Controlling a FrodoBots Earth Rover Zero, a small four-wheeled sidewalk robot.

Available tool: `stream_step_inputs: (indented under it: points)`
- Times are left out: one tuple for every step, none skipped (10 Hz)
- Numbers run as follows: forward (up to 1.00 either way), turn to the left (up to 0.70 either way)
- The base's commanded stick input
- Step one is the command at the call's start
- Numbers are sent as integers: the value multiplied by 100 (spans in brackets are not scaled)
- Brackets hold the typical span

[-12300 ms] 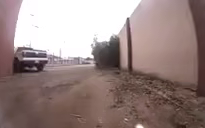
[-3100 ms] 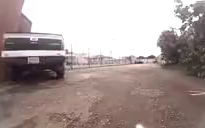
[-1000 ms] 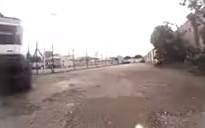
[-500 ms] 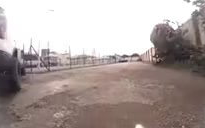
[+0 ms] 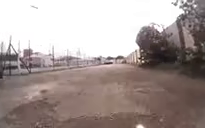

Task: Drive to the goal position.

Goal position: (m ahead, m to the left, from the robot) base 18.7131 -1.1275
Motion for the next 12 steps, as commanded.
stream_step_inputs:
  points:
    - [70,0]
    - [70,0]
    - [70,-12]
    - [70,-35]
    - [70,-11]
    - [70,0]
    - [70,0]
    - [70,0]
    - [70,0]
    - [70,0]
    - [70,0]
    - [70,0]
